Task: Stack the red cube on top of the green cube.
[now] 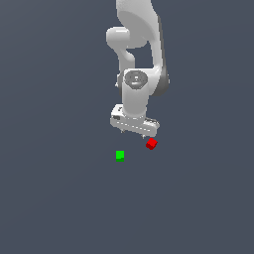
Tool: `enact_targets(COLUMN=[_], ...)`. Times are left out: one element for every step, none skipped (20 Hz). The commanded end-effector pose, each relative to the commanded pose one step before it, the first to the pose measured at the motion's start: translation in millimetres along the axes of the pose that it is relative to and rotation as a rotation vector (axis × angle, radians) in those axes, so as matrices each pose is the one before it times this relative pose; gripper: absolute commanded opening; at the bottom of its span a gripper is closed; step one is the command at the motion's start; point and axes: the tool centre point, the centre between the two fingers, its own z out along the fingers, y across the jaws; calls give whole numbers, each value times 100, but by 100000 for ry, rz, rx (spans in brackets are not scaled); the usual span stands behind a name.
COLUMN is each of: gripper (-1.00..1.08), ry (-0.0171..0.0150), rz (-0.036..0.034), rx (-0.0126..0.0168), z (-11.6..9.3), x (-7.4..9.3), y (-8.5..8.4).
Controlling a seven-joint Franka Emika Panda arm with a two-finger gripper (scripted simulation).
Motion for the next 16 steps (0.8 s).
enact_targets(gripper=[100,100,100,100,100,100,100,100,100,100,100,100,100,100,100,100], ry=[431,165,164,164,164,164,164,165,165,166,162,154,146,139,130,122], rz=[4723,1827,1821,1815,1810,1807,1803,1803,1800,1800,1754,1664,1575,1489,1399,1311], rx=[149,53,53,52,52,51,50,50,49,48,47,44,41,38,34,31], z=[585,230,229,229,229,229,229,229,229,230,224,213,202,191,180,168], x=[-671,-258,-256,-254,-253,-251,-250,-247,-246,-245,-237,-224,-211,-197,-183,-169], y=[-1005,-396,-396,-396,-397,-397,-399,-399,-401,-402,-393,-374,-356,-338,-321,-302])
